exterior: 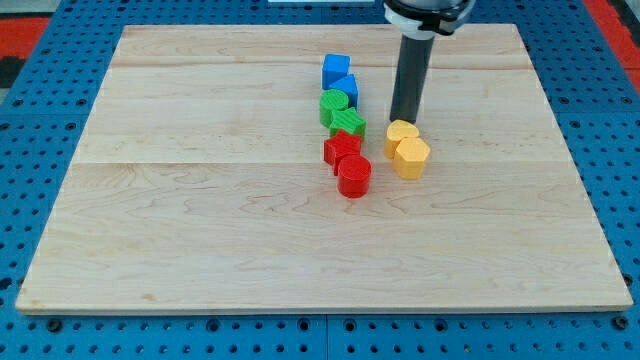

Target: Move the yellow heart along with yellow hexagon a bit down

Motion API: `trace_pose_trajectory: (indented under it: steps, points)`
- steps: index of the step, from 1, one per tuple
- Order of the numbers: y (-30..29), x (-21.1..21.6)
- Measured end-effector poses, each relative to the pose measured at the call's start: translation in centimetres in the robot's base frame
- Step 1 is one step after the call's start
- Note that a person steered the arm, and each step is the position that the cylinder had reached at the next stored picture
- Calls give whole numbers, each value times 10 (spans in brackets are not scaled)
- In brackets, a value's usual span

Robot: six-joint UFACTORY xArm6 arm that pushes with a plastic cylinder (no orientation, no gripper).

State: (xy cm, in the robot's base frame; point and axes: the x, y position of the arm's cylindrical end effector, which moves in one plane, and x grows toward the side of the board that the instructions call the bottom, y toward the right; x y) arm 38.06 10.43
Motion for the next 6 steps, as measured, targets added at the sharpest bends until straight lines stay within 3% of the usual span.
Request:
trace_pose_trajectory:
  steps: [2, 3, 5, 6]
  points:
    - [35, 24]
    - [34, 25]
    - [12, -11]
    - [12, 9]
